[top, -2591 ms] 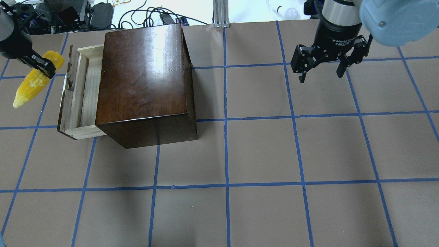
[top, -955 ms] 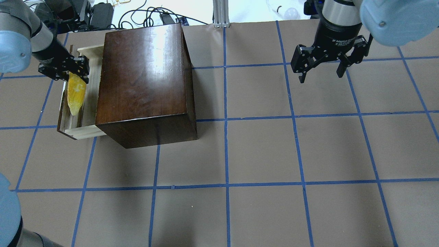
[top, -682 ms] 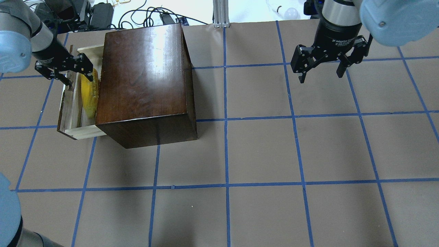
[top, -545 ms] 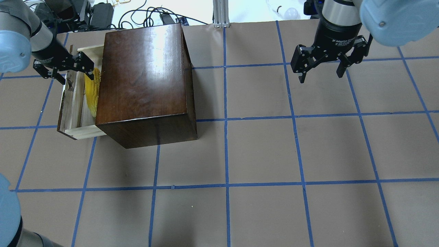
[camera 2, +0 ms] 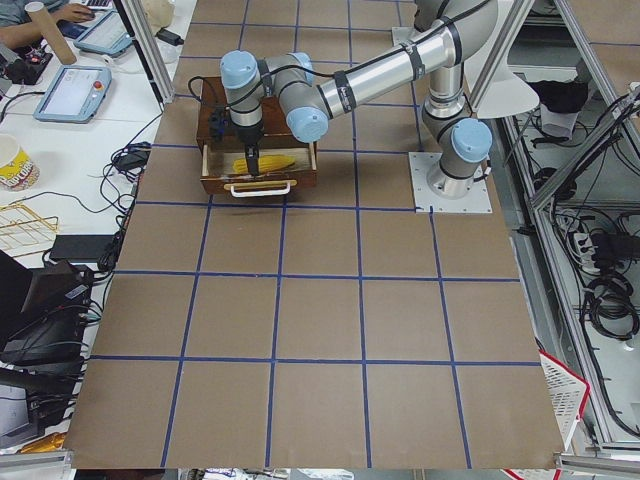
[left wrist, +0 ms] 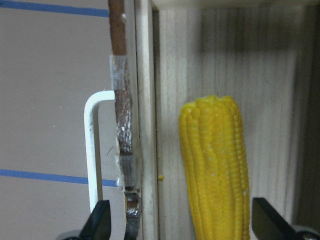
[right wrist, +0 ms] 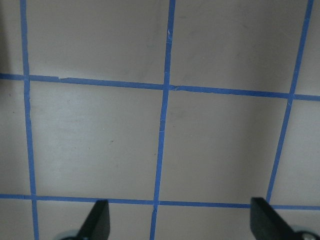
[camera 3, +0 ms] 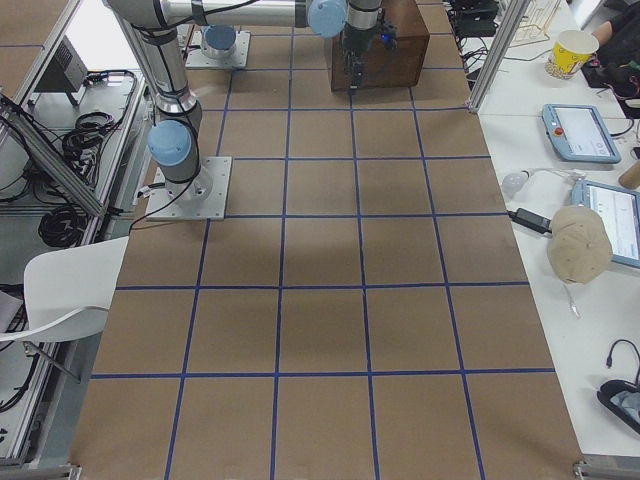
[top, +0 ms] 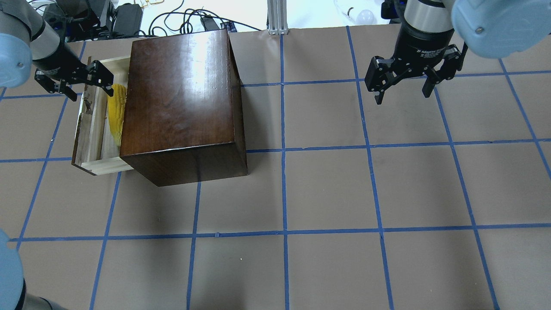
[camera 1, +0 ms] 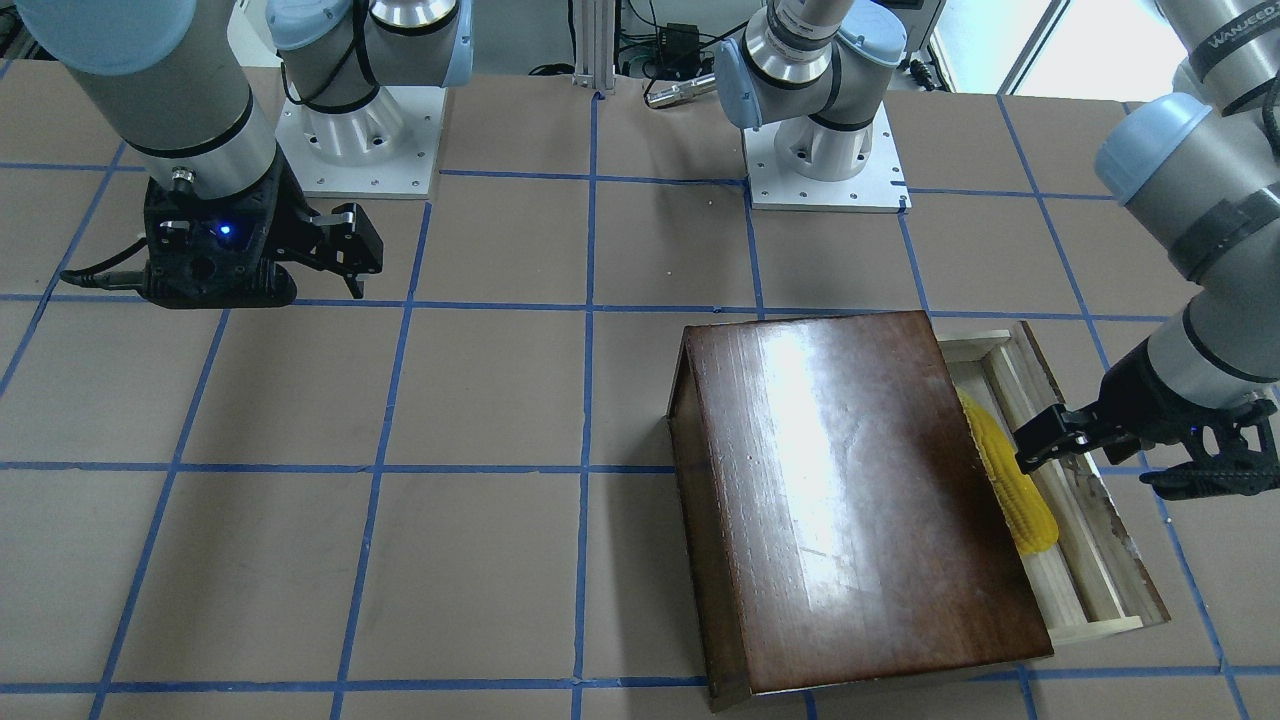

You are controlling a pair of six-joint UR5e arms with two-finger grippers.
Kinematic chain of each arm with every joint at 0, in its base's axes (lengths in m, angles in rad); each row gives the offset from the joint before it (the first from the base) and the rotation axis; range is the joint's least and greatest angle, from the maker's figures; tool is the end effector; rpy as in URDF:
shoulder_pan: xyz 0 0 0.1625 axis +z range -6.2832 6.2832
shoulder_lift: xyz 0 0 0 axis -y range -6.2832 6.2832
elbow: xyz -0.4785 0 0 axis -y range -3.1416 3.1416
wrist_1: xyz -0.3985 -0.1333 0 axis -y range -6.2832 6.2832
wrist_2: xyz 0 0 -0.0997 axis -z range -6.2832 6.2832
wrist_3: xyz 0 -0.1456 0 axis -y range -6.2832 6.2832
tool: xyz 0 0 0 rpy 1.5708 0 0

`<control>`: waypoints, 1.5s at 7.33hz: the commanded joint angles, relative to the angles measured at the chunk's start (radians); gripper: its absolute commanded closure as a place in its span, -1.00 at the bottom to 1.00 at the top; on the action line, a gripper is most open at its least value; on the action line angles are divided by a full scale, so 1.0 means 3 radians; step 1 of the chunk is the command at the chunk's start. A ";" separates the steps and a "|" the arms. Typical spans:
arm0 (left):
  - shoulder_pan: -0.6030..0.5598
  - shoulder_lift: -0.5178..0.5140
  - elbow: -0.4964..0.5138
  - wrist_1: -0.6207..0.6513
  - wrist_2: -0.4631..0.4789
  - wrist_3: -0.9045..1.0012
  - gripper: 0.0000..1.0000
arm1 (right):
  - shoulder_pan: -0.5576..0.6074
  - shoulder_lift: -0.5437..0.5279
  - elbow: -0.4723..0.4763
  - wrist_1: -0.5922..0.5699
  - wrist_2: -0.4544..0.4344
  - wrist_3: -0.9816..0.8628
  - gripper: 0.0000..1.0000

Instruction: Open drawer and put corn inside

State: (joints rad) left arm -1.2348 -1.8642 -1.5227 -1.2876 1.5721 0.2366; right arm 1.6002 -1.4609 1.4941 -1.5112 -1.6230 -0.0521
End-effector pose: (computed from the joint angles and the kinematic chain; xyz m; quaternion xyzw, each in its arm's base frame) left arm 0.0821 -0.6388 0.3821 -0.0497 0.9986 -0.0180 0.0060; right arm 0.1414 -0.5326 0.4709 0.0419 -0.9977 -0.0467 0.0255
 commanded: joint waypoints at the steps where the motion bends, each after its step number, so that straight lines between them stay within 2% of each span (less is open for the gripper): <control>1: -0.0299 0.0220 0.0323 -0.0567 0.0001 -0.0280 -1.00 | -0.0001 -0.0003 0.0000 -0.0004 0.0000 0.0000 -1.00; 3: -0.0780 0.0465 0.0407 -0.0953 -0.0004 -0.0492 -1.00 | 0.0004 -0.0003 0.0000 0.0001 0.0000 0.0000 -1.00; 5: -0.1047 0.0655 0.0331 -0.1082 0.0036 -0.0522 -1.00 | -0.0001 0.0002 0.0000 0.0001 0.0000 0.0000 -1.00; 8: -0.1207 0.0875 0.0010 -0.1026 0.0036 -0.0508 -1.00 | -0.0001 -0.0003 0.0000 0.0001 0.0000 0.0000 -1.00; 11: -0.1151 0.0906 0.0014 -0.0949 0.0036 -0.0482 -1.00 | 0.0004 -0.0003 0.0000 -0.0004 0.0000 0.0000 -1.00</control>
State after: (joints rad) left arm -1.5826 -1.5990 -1.5172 -1.5762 1.5831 0.0906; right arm 1.6001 -1.4614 1.4941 -1.5123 -1.6229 -0.0522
